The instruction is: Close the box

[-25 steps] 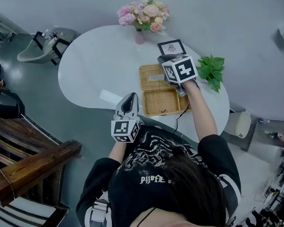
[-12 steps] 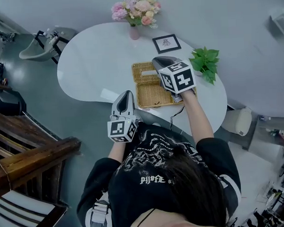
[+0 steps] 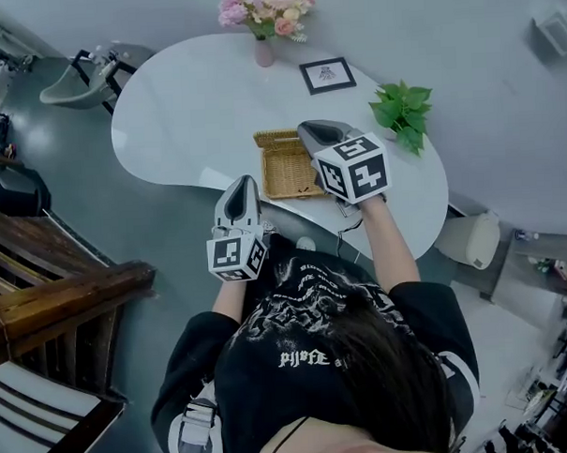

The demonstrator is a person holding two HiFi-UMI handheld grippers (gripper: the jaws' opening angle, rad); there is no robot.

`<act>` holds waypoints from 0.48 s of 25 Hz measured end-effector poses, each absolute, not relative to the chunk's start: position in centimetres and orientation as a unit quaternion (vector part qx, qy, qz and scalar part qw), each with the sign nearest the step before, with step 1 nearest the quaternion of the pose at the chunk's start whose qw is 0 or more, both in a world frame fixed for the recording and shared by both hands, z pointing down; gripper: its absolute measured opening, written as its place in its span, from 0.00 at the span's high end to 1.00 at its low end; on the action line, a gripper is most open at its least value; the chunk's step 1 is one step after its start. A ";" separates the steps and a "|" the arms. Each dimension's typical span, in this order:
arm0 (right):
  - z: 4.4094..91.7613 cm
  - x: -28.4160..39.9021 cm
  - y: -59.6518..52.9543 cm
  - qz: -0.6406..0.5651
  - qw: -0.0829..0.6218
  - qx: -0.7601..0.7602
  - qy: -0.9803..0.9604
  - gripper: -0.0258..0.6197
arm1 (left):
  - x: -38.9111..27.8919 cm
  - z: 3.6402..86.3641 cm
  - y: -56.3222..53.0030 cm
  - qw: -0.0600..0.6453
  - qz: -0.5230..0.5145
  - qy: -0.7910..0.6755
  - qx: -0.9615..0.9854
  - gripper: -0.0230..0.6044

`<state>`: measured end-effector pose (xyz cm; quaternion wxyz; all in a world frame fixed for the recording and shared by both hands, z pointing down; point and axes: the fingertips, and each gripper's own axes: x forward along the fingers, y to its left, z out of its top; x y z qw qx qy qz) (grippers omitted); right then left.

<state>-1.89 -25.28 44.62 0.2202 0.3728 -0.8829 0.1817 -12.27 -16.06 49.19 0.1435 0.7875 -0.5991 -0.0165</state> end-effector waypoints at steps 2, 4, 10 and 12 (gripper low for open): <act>44.8 -1.7 -24.4 0.184 0.219 0.370 -0.884 0.91 | -12.1 49.3 -15.5 0.143 -0.015 -0.602 0.785 0.92; 45.0 -1.6 -23.6 0.186 0.218 0.367 -0.885 0.91 | -11.8 49.3 -15.0 0.142 -0.014 -0.605 0.784 0.92; 45.8 -1.4 -21.2 0.208 0.212 0.350 -0.889 0.91 | -11.7 49.5 -13.5 0.139 -0.011 -0.615 0.776 0.92; 46.3 -1.2 -20.5 0.213 0.212 0.346 -0.889 0.91 | -11.8 49.7 -13.0 0.139 -0.010 -0.619 0.773 0.92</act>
